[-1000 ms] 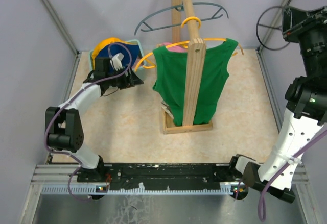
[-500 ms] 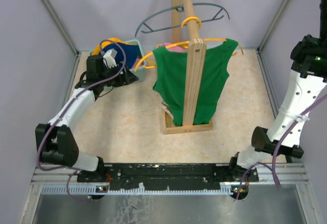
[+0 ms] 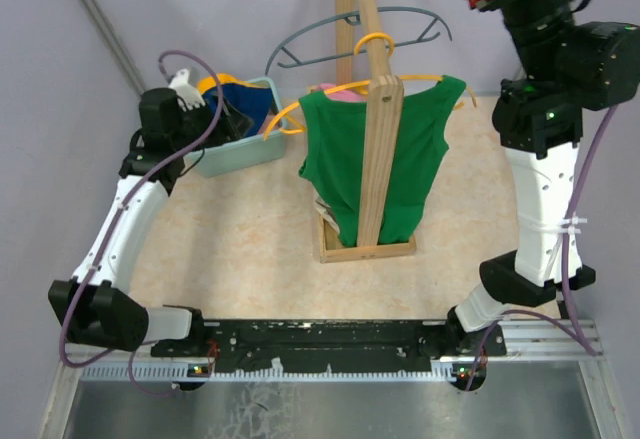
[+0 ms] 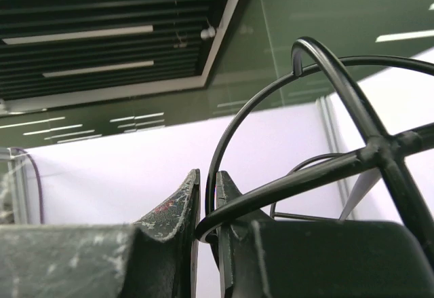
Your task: Stack the hats
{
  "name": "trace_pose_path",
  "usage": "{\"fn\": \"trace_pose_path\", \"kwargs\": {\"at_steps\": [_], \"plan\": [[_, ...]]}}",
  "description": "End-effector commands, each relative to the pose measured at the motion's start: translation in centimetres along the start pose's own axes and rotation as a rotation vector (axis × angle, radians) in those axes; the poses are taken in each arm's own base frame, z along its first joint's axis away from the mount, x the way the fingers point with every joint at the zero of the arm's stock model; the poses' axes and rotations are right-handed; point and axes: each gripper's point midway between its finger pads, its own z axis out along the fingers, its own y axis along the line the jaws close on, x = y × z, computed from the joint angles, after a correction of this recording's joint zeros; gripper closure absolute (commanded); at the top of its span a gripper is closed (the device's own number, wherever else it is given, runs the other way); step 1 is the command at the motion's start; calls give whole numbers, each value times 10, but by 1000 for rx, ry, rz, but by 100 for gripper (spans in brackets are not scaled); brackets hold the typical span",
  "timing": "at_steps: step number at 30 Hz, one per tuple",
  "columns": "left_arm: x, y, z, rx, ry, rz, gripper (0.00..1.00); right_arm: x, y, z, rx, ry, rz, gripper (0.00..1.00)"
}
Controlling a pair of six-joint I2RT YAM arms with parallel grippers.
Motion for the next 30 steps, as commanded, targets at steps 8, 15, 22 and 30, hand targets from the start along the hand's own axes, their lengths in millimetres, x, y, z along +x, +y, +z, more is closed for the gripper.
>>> {"fn": "trace_pose_path", "kwargs": {"at_steps": [8, 15, 22, 30], "plan": [[-164, -16, -98, -121, -375, 25, 19, 90, 34, 21, -25, 166, 52, 100], [-213, 14, -121, -232, -476, 33, 17, 149, 58, 10, 1, 337, 31, 100], [-268, 18, -148, -225, -570, 27, 17, 199, 79, -8, 42, 482, 15, 100], [-295, 8, -182, -163, -614, 59, 18, 287, 95, -39, 79, 684, 30, 100]]}}
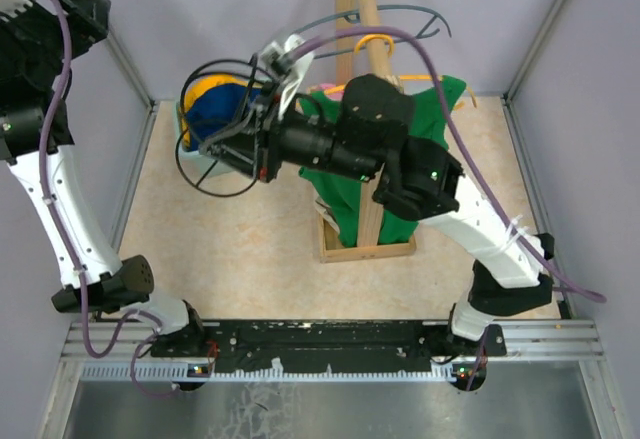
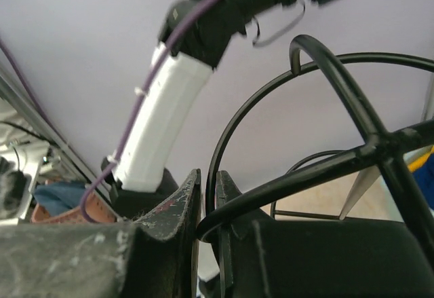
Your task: Stack the hats
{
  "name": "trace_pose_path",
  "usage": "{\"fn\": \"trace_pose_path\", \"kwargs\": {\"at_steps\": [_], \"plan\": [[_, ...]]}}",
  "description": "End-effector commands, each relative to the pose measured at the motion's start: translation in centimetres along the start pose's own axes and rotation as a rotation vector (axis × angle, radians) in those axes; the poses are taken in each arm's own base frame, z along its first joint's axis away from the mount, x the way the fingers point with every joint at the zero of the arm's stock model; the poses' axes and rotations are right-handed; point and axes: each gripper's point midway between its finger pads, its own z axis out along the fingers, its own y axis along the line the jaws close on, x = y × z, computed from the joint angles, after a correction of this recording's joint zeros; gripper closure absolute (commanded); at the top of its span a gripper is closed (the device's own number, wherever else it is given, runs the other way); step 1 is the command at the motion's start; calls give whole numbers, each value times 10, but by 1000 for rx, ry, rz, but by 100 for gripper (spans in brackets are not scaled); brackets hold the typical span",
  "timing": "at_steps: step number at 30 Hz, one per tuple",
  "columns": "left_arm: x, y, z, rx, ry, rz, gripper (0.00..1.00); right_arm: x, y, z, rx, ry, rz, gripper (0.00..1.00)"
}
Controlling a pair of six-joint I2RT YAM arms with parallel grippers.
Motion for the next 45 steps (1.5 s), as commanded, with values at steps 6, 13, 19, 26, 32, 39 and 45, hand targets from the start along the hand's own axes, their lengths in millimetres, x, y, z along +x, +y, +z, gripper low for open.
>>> {"fn": "trace_pose_path", "kwargs": {"at_steps": [6, 13, 19, 26, 32, 39, 45], "plan": [[-7, -12, -21, 116, 50, -34, 18, 33, -7, 17, 51, 11, -49, 100], [10, -10, -24, 143, 103, -63, 18, 92, -16, 46, 0, 70, 20, 100], [14, -15, -27, 172, 118, -92, 19, 128, -38, 61, -18, 76, 77, 100], [28, -15, -31, 177, 151, -132, 22, 191, -61, 90, -36, 146, 63, 100], [42, -12, -37, 169, 179, -150, 24, 235, -92, 114, -38, 176, -1, 100], [54, -4, -41, 145, 179, -160, 24, 287, -107, 147, -65, 240, -9, 100], [48, -7, -46, 143, 151, -139, 23, 315, -118, 159, -61, 288, -40, 100]]}}
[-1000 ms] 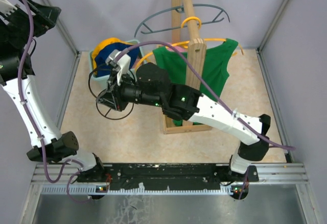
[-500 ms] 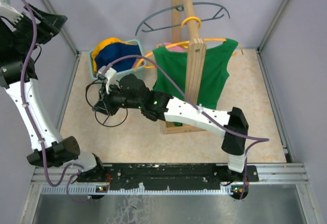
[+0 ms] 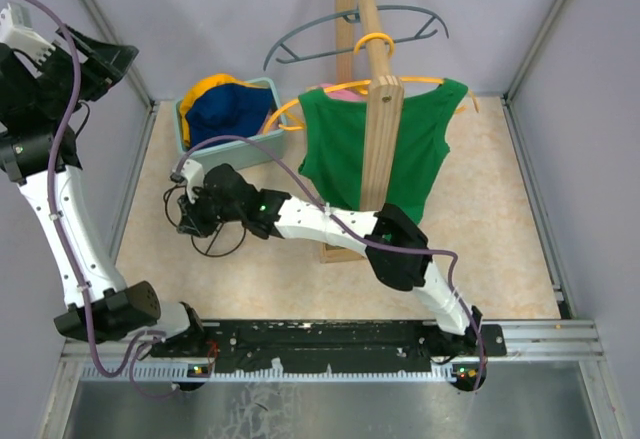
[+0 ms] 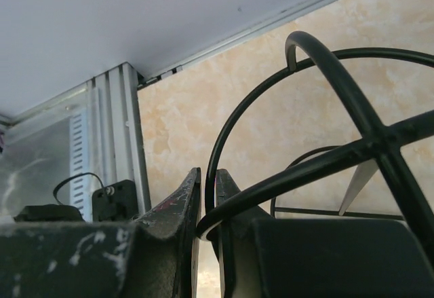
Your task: Stack the hats
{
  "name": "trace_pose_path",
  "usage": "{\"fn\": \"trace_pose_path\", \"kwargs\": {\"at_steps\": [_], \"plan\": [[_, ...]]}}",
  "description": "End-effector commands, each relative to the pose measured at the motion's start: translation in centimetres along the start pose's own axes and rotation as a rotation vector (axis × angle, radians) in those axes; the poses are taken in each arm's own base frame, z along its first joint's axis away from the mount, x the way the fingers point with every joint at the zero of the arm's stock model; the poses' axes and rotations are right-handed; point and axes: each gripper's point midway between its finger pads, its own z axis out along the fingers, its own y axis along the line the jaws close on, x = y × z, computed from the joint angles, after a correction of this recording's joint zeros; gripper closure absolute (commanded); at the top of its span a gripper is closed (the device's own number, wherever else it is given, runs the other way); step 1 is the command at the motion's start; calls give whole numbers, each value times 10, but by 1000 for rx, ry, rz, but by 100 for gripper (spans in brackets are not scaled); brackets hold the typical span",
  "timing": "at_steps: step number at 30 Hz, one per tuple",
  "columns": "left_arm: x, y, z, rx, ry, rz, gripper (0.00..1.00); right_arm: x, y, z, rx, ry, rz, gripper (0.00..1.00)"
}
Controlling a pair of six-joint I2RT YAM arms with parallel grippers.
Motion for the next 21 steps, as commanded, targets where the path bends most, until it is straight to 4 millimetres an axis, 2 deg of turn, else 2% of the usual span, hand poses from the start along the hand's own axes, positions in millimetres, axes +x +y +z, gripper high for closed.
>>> {"fn": "trace_pose_path", "kwargs": {"at_steps": [1, 5, 7, 8, 9, 11, 14, 21], "plan": [[-17, -17, -14, 27, -69, 62, 23, -83, 28, -9, -69, -209, -134, 100], [-13, -13, -14, 13, -61, 72, 22, -74, 19, -7, -31, -182, -140, 100], [-12, -12, -14, 12, -60, 70, 22, -70, 17, -7, -17, -170, -147, 96], [-11, -11, -13, 12, -59, 66, 22, -70, 17, -8, -8, -168, -153, 76], [-10, -12, -13, 17, -58, 63, 22, -70, 16, -10, 1, -165, -157, 62], [-11, -12, -13, 18, -59, 62, 22, -70, 17, -14, 22, -163, -168, 49], [-11, -11, -12, 16, -61, 60, 22, -70, 16, -23, 40, -167, -172, 42], [-8, -8, -10, 17, -56, 52, 22, -75, 19, -51, 69, -193, -161, 39]]}}
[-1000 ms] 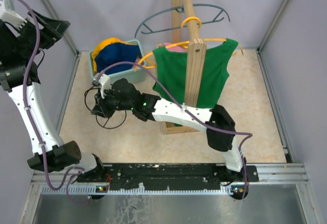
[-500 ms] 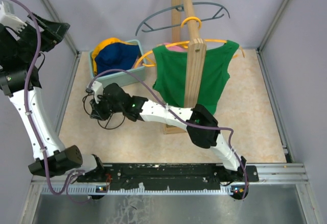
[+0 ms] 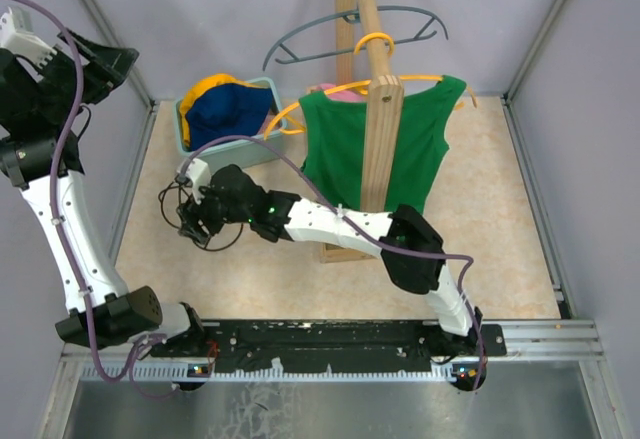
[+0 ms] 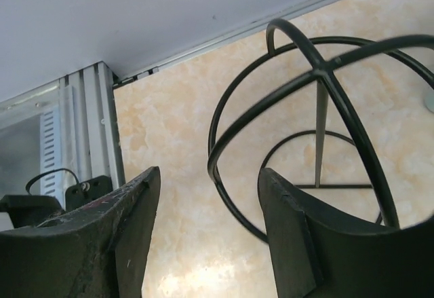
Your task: Stack the hats
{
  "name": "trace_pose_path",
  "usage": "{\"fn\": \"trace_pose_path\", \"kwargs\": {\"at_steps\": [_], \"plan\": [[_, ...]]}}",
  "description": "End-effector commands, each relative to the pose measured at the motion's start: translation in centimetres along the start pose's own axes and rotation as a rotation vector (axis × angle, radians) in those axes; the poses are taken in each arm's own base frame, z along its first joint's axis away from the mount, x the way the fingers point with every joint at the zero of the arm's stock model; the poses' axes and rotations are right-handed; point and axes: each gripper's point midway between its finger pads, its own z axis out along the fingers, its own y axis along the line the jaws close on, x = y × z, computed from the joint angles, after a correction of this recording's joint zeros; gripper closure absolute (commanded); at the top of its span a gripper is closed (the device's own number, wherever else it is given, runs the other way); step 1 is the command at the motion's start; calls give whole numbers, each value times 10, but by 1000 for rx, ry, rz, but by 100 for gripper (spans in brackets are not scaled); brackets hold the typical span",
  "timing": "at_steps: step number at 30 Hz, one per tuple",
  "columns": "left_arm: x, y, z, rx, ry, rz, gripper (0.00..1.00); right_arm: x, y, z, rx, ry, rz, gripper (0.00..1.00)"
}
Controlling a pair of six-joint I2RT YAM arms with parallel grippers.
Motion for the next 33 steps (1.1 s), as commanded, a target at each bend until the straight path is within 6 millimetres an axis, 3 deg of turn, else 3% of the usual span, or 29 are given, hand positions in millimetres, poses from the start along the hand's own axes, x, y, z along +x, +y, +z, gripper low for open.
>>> {"fn": "trace_pose_path", "kwargs": {"at_steps": [1, 7, 12, 16, 20, 22, 25, 28, 30, 33], "plan": [[-7, -5, -4, 12, -30, 29, 22, -75, 15, -44, 10, -184, -47, 39], [6, 4, -4, -5, 2, 31, 23, -78, 13, -72, 50, -183, -58, 37], [16, -8, 9, 29, 48, 69, 23, -66, 4, -99, 103, -155, -55, 36], [41, -25, 30, 44, 120, 106, 24, -45, -18, -124, 196, -116, 9, 35], [72, -37, 46, 70, 190, 103, 25, -9, -57, -134, 358, 15, 108, 35], [81, -41, 50, 79, 206, 104, 24, 4, -70, -136, 428, 78, 136, 41], [85, -43, 52, 88, 214, 112, 24, 8, -81, -141, 495, 92, 144, 62], [83, -44, 52, 89, 211, 124, 24, 15, -90, -145, 538, 97, 161, 69], [80, -45, 51, 89, 205, 129, 24, 28, -102, -145, 555, 123, 186, 73], [73, -51, 49, 96, 186, 126, 24, 59, -131, -140, 591, 188, 235, 95]]}}
